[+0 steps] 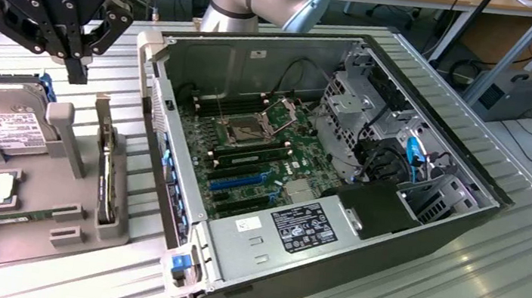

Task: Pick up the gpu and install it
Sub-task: 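Reach for the gpu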

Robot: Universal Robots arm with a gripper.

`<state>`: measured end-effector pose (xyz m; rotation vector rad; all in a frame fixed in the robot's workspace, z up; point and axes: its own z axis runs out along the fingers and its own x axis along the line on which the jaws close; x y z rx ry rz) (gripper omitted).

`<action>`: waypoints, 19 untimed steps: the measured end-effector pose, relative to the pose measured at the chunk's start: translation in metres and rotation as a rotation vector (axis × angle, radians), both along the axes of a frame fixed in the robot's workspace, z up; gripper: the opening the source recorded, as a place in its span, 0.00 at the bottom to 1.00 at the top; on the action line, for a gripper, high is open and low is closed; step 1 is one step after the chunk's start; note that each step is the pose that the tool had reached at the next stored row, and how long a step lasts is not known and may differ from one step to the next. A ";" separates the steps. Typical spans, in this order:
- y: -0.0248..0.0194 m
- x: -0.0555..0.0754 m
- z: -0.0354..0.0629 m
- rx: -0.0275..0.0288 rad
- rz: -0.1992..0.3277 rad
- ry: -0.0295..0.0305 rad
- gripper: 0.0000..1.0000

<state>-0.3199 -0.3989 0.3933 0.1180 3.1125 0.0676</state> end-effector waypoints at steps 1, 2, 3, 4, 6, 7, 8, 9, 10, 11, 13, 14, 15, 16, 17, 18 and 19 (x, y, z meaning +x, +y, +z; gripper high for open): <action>0.0000 -0.001 0.0000 0.0000 0.000 0.0000 0.11; 0.0000 -0.002 0.0000 0.0000 0.000 0.0000 0.11; 0.0000 -0.002 0.0000 0.0000 0.000 -0.0001 0.11; 0.0000 -0.003 0.0000 0.0000 0.000 -0.0001 0.11; 0.0000 -0.004 0.0000 0.0000 0.000 -0.0001 0.11; 0.0000 -0.005 0.0000 0.0000 0.000 -0.0001 0.11; 0.0000 -0.006 0.0000 0.0000 0.000 -0.0001 0.11; 0.0000 -0.006 0.0000 0.0001 0.000 -0.0001 0.11; 0.0000 -0.007 0.0000 0.0000 0.000 0.0000 0.11; 0.0000 -0.007 0.0000 0.0001 0.000 -0.0001 0.11; 0.0000 -0.009 0.0000 0.0000 0.000 -0.0001 0.11; 0.0000 -0.009 -0.0001 0.0001 0.000 -0.0001 0.11; 0.0000 -0.010 0.0000 0.0000 0.000 -0.0001 0.11; 0.0000 -0.011 0.0000 0.0000 0.000 0.0000 0.11; 0.0000 -0.012 -0.0001 0.0000 0.000 -0.0001 0.11; 0.0000 -0.012 0.0000 0.0000 0.000 0.0000 0.11; 0.0000 -0.013 -0.0001 0.0000 0.000 -0.0001 0.11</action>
